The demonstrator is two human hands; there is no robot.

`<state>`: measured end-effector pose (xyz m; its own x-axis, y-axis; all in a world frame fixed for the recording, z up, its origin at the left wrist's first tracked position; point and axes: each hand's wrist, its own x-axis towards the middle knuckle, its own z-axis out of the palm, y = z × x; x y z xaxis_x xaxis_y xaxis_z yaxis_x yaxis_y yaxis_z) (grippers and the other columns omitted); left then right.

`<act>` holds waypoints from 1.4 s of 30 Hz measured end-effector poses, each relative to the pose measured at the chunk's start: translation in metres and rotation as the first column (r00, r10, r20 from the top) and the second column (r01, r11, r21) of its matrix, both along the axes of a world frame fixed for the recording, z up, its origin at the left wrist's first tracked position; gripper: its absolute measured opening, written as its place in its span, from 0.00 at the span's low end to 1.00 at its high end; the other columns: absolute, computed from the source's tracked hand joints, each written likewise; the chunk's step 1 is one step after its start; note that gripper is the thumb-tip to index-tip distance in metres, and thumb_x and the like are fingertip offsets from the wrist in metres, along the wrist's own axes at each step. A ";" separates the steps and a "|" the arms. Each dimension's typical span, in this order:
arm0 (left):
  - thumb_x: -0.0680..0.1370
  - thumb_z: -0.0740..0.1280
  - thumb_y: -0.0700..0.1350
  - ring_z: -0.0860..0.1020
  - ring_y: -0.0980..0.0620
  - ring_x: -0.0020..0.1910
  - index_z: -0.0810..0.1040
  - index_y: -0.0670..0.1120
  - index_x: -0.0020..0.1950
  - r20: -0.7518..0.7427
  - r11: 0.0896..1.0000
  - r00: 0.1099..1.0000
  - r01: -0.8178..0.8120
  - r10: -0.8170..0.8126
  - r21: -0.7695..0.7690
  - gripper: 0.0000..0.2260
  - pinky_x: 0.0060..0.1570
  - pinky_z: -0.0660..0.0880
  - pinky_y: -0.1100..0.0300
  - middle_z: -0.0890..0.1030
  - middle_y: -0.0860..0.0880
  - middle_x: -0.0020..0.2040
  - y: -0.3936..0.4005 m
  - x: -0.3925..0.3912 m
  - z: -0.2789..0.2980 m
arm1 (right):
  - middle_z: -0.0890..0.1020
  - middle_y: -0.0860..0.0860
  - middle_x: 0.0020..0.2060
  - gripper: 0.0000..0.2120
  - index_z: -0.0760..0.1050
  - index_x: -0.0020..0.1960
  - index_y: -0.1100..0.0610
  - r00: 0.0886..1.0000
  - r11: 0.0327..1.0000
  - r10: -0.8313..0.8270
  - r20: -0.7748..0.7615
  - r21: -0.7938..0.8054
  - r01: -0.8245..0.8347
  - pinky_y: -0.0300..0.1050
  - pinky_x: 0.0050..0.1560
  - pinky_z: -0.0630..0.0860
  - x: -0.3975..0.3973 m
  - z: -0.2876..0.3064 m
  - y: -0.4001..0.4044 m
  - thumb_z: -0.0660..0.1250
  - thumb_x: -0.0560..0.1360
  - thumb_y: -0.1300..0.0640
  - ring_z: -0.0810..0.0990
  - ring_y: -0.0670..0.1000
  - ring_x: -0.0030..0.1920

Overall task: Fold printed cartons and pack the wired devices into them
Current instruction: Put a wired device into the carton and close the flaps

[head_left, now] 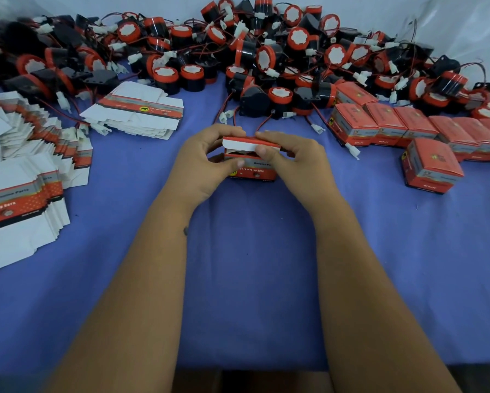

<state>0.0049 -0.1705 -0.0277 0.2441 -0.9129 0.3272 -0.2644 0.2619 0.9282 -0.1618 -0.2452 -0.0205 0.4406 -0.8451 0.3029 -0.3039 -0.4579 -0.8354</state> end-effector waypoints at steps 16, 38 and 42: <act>0.76 0.70 0.32 0.81 0.53 0.59 0.82 0.47 0.54 -0.254 0.987 0.957 -0.157 0.144 -0.032 0.12 0.50 0.79 0.63 0.83 0.49 0.57 -0.007 0.002 -0.004 | 0.79 0.52 0.53 0.07 0.71 0.49 0.53 0.976 0.994 0.044 0.215 0.090 -0.064 0.44 0.46 0.81 0.005 0.003 0.010 0.65 0.79 0.64 0.80 0.44 0.52; 0.74 0.72 0.35 0.71 0.53 0.67 0.80 0.52 0.63 0.358 0.982 0.917 -0.187 0.178 -0.010 0.21 0.65 0.74 0.53 0.72 0.52 0.64 -0.003 -0.008 -0.002 | 0.80 0.62 0.51 0.10 0.78 0.49 0.69 0.944 0.961 -0.166 0.284 0.260 0.090 0.56 0.54 0.80 0.003 0.005 0.001 0.65 0.79 0.61 0.81 0.59 0.52; 0.76 0.70 0.35 0.69 0.57 0.65 0.81 0.53 0.62 0.381 0.978 0.903 -0.206 0.201 -0.027 0.18 0.64 0.71 0.64 0.69 0.55 0.62 -0.005 -0.010 -0.003 | 0.81 0.54 0.47 0.09 0.79 0.48 0.65 0.960 0.958 -0.156 0.234 0.271 0.090 0.45 0.51 0.81 0.003 0.004 0.001 0.67 0.79 0.58 0.82 0.52 0.50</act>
